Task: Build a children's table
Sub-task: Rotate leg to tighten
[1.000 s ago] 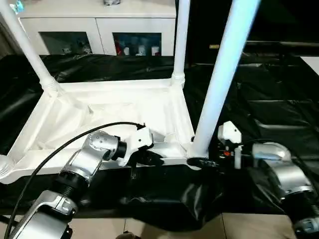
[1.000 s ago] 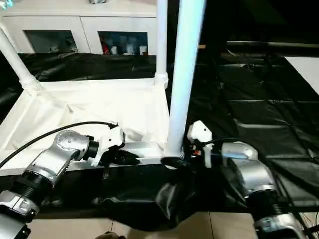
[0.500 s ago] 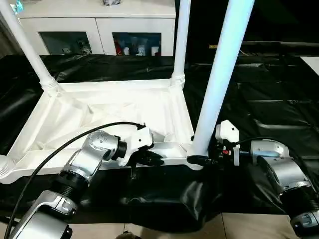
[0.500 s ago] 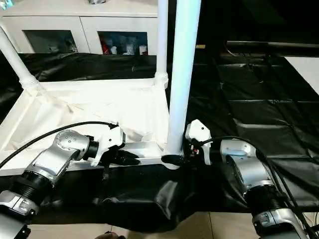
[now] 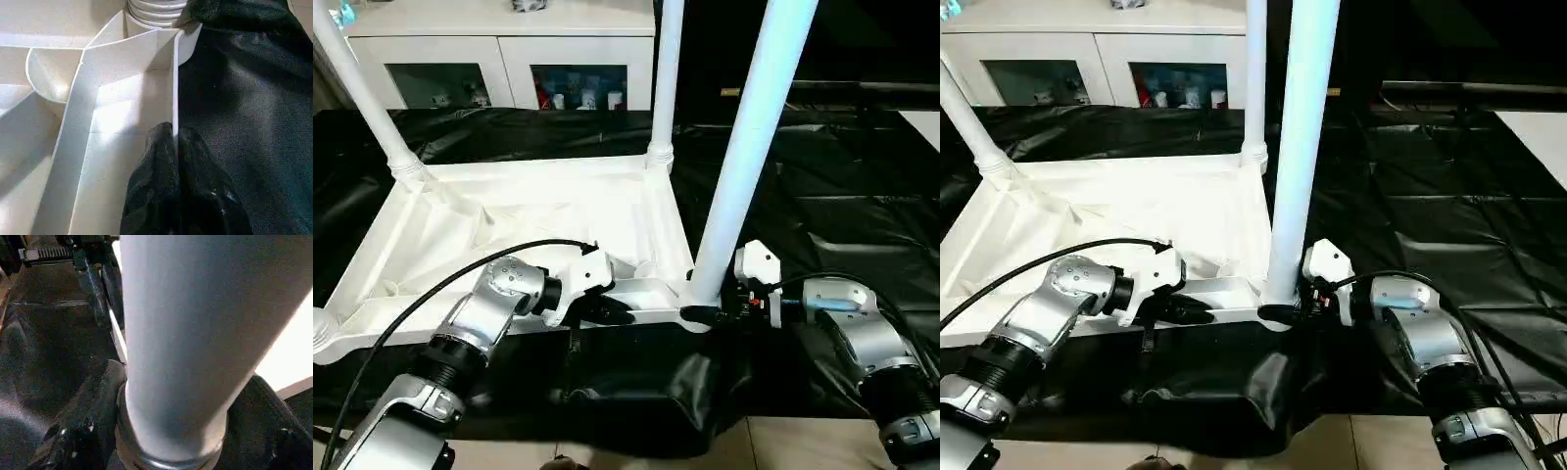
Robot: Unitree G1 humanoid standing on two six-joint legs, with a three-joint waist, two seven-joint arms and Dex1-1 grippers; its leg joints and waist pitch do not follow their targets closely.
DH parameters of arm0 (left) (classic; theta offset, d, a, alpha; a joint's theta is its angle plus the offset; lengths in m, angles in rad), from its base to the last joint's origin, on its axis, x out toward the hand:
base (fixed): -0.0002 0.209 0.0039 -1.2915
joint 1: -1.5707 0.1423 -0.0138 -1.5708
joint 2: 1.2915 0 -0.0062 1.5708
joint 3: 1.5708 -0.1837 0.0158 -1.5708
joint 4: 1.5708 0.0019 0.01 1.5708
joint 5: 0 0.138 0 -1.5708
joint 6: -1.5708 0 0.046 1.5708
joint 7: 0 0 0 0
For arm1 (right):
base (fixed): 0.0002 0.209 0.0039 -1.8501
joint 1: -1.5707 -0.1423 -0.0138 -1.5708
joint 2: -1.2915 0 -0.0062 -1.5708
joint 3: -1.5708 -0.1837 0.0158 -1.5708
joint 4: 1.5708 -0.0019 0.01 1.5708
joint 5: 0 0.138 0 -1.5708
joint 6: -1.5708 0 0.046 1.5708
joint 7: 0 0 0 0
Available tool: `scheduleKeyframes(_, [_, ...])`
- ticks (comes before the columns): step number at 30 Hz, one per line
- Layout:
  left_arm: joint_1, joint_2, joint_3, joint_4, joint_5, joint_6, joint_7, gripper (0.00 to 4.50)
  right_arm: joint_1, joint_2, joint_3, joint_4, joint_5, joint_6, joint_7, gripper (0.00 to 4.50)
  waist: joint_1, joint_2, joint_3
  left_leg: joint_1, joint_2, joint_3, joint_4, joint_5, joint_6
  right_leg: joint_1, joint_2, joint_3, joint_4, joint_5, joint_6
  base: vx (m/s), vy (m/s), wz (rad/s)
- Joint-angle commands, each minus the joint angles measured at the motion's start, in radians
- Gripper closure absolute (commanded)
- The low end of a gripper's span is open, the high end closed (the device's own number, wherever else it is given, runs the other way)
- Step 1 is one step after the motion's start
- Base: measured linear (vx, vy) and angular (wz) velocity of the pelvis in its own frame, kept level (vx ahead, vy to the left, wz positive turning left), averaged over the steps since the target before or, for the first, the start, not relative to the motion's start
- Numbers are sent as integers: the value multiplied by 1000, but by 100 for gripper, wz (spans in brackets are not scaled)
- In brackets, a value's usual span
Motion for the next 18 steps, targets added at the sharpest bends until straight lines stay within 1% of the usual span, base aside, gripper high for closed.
scheduleKeyframes(1, [-17,-9,12,-8,-9,-2,13,450,-9,25,-19,22,6,6,-41,181,-1,-15,-69,18,43,-20,-62,-137,88,40,-57,39,-66,-35,-265,0,0,0])
scheduleKeyframes(2, [-17,-9,12,-8,-9,-2,13,450,-9,25,-19,22,6,6,-41,181,-3,-15,-68,17,42,-20,-62,-140,87,40,-57,39,-67,-37,-266,0,0,0])
scheduleKeyframes(3, [-29,-23,18,17,8,4,65,450,-15,68,-53,57,12,2,-133,181,-4,-15,-69,17,42,-20,-62,-141,85,40,-57,39,-67,-40,-266,0,0,0])
scheduleKeyframes(4, [-37,-32,23,34,18,11,99,450,-19,93,-71,78,11,-4,-194,181,-8,-15,-67,17,41,-21,-64,-145,77,39,-58,39,-69,-50,-266,0,0,0])
scheduleKeyframes(5, [-44,-39,27,50,26,13,127,450,-21,115,-87,94,11,-3,-250,181,-13,-12,-67,19,39,-22,-65,-156,66,37,-58,39,-71,-70,-264,0,0,0])
scheduleKeyframes(6, [-53,-50,33,70,35,13,162,450,-24,145,-107,114,11,-1,-323,181,-16,-14,-67,20,39,-21,-66,-163,59,37,-58,40,-73,-80,-263,0,0,0])
scheduleKeyframes(7, [-63,-63,39,92,41,14,197,450,-25,180,-129,132,7,2,-416,181,-23,-13,-66,22,39,-23,-71,-176,36,38,-58,40,-75,-101,-258,0,0,0])
scheduleKeyframes(8, [-73,-76,43,111,47,14,229,450,-26,212,-144,146,-2,5,-500,181,-26,-13,-66,19,38,-24,-72,-177,33,41,-58,39,-73,-100,-255,0,0,0])
scheduleKeyframes(9, [-83,-90,48,129,53,17,263,450,-28,241,-155,158,-14,8,-580,181,-26,-11,-66,21,39,-24,-72,-177,30,38,-58,40,-74,-102,-251,0,0,0])
scheduleKeyframes(10, [-92,-103,51,141,57,24,288,450,-31,271,-169,170,-24,13,-667,181,-29,-6,-66,23,39,-24,-73,-184,21,36,-58,41,-74,-100,-247,0,0,0])
scheduleKeyframes(11, [-100,-116,50,153,64,29,314,450,-38,304,-186,187,-27,26,-758,181,-33,-8,-66,23,38,-24,-74,-184,15,35,-57,42,-75,-91,-246,0,0,0])
scheduleKeyframes(12, [-109,-128,51,167,72,35,349,450,-47,335,-203,206,-26,34,-827,181,-36,-5,-67,23,37,-23,-74,-180,11,35,-58,43,-74,-79,-245,0,0,0])
scheduleKeyframes(13, [-118,-142,51,181,78,41,377,450,-59,362,-207,226,-43,35,-905,181,-36,-6,-67,25,37,-24,-74,-180,10,36,-58,42,-74,-76,-245,0,0,0])
scheduleKeyframes(14, [-118,-142,51,182,78,41,377,450,-59,363,-207,226,-43,35,-906,181,-37,-5,-69,24,37,-24,-73,-168,10,37,-57,41,-72,-53,-246,0,0,0])
scheduleKeyframes(15, [-135,-165,52,208,87,48,424,450,-83,407,-213,257,-68,30,-1021,182,-38,1,-69,23,36,-24,-73,-168,9,36,-57,41,-71,-45,-248,0,0,0])
scheduleKeyframes(16, [-146,-179,53,226,93,52,450,450,-100,439,-227,278,-68,28,-1089,182,-40,2,-68,24,35,-24,-75,-169,4,35,-55,41,-71,-33,-248,0,0,0])
scheduleKeyframes(17, [-156,-198,56,245,99,48,477,450,-119,471,-236,301,-79,15,-1165,182,-42,1,-67,25,35,-24,-77,-183,-3,35,-56,41,-73,-41,-248,0,0,0])
scheduleKeyframes(18, [-156,-198,56,245,99,48,477,450,-119,471,-236,301,-79,15,-1165,182,-43,0,-66,26,33,-23,-77,-192,-5,34,-56,41,-75,-50,-247,0,0,0])
